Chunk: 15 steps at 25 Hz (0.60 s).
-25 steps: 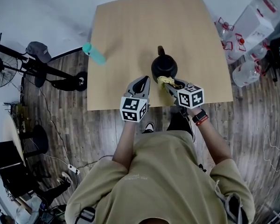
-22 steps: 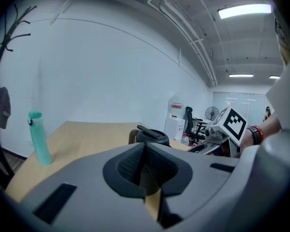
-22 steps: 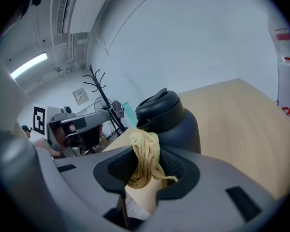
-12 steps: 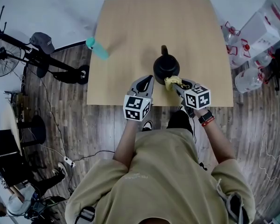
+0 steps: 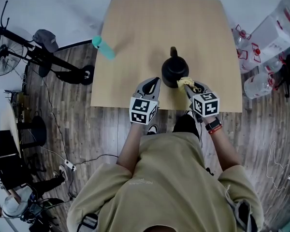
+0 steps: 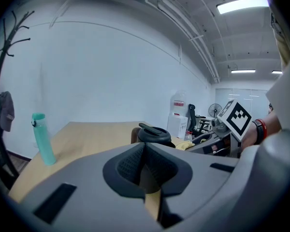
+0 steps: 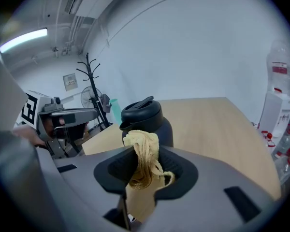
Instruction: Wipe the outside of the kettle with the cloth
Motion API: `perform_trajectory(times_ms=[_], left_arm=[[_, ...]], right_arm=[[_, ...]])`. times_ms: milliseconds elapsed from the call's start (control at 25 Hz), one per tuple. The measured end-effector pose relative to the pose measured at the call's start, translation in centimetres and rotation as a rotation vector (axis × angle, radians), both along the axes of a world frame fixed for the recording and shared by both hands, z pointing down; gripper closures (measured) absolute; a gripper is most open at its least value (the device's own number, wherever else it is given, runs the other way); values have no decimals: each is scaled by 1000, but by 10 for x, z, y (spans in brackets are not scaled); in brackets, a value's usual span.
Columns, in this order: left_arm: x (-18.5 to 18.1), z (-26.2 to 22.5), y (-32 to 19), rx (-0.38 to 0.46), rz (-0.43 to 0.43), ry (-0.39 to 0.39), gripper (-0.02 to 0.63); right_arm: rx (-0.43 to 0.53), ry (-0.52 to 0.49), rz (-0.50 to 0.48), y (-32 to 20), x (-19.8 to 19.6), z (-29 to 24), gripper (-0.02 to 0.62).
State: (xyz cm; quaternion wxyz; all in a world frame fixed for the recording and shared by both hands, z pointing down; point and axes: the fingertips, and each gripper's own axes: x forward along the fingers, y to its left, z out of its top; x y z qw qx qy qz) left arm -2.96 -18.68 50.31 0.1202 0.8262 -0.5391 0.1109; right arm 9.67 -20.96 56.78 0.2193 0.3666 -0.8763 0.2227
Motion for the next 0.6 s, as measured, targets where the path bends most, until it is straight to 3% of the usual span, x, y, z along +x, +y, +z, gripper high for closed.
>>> perform_trajectory(times_ms=[320, 600], left_arm=[[-21, 0, -1, -15, -11, 40, 581], [-27, 1, 5, -27, 16, 57, 581]], right_arm=[[107, 146, 126, -20, 18, -5, 471], [107, 197, 201, -43, 29, 3, 472]])
